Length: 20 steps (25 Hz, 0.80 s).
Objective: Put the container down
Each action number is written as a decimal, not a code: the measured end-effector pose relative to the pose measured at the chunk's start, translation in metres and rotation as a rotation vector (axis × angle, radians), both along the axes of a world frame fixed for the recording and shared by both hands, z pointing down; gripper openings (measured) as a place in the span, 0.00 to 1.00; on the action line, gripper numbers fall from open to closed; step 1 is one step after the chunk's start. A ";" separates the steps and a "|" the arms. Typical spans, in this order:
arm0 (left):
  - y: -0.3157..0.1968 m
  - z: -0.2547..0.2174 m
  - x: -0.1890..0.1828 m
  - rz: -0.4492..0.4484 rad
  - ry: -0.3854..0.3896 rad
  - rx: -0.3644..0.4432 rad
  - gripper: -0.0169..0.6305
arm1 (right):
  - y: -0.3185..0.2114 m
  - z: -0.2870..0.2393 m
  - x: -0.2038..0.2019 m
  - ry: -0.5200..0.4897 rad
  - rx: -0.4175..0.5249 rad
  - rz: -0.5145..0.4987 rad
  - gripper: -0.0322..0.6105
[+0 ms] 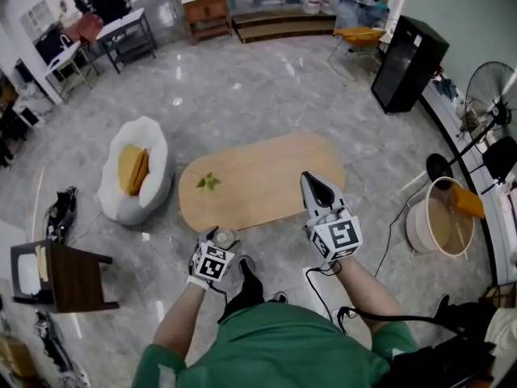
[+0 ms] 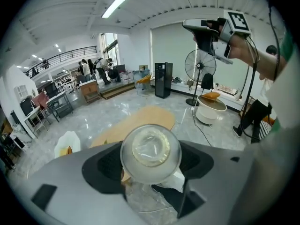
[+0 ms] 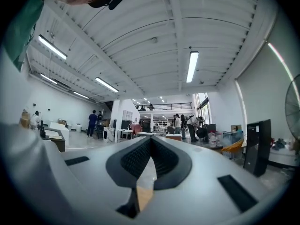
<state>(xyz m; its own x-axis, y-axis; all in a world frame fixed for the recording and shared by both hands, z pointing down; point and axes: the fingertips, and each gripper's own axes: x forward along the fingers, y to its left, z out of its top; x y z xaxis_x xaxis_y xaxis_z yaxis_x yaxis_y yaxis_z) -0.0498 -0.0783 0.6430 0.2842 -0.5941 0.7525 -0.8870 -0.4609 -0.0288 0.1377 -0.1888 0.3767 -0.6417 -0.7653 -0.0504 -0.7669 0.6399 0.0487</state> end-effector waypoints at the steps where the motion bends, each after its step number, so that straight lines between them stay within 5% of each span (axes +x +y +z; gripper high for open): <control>1: -0.009 0.002 -0.003 0.008 0.007 0.000 0.55 | -0.008 0.000 -0.007 -0.002 -0.005 0.003 0.07; 14: -0.141 0.044 -0.068 0.111 0.032 -0.008 0.55 | -0.103 0.030 -0.116 0.037 -0.126 0.011 0.07; 20: -0.167 0.077 -0.077 0.146 0.001 -0.030 0.55 | -0.123 0.050 -0.133 0.048 -0.181 0.019 0.07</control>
<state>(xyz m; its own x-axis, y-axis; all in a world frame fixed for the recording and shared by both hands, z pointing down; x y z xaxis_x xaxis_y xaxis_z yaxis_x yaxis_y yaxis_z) -0.1271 -0.2451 0.7205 0.3669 -0.5242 0.7685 -0.8108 -0.5853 -0.0122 0.0051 -0.3118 0.4269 -0.6258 -0.7708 0.1195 -0.7783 0.6273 -0.0294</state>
